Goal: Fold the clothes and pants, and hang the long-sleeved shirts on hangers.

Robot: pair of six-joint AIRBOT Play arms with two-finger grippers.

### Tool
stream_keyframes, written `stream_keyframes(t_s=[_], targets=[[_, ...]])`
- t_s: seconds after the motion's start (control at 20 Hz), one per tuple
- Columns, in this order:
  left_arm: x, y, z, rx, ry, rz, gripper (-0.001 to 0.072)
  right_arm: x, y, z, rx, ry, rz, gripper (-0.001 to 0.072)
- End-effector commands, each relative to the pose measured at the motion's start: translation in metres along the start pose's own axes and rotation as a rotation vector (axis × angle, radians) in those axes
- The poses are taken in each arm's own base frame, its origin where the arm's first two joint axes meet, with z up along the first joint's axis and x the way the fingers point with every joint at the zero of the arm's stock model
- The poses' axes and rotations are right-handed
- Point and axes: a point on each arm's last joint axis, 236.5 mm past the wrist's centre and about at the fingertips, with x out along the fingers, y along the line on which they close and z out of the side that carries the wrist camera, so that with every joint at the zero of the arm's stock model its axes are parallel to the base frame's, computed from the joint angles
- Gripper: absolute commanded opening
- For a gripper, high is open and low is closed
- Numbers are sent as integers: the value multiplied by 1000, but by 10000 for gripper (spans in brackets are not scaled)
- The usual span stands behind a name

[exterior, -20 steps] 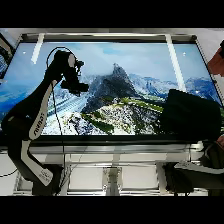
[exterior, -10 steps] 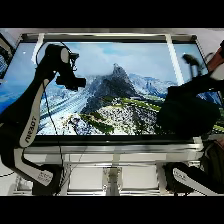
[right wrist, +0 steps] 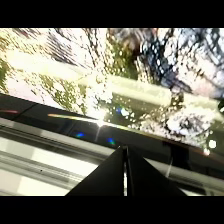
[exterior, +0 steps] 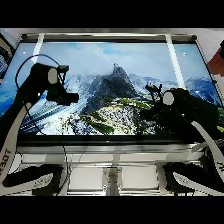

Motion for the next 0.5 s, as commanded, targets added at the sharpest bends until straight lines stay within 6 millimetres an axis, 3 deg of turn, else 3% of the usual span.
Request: stream_keyframes(t_s=[0.0, 0.45], targets=[[23, 8, -36, -8, 45, 17, 29, 1, 11, -6, 19, 26, 24, 28], [24, 8, -38, -6, 52, 18, 28, -32, 22, 30, 0, -92, 44, 28]])
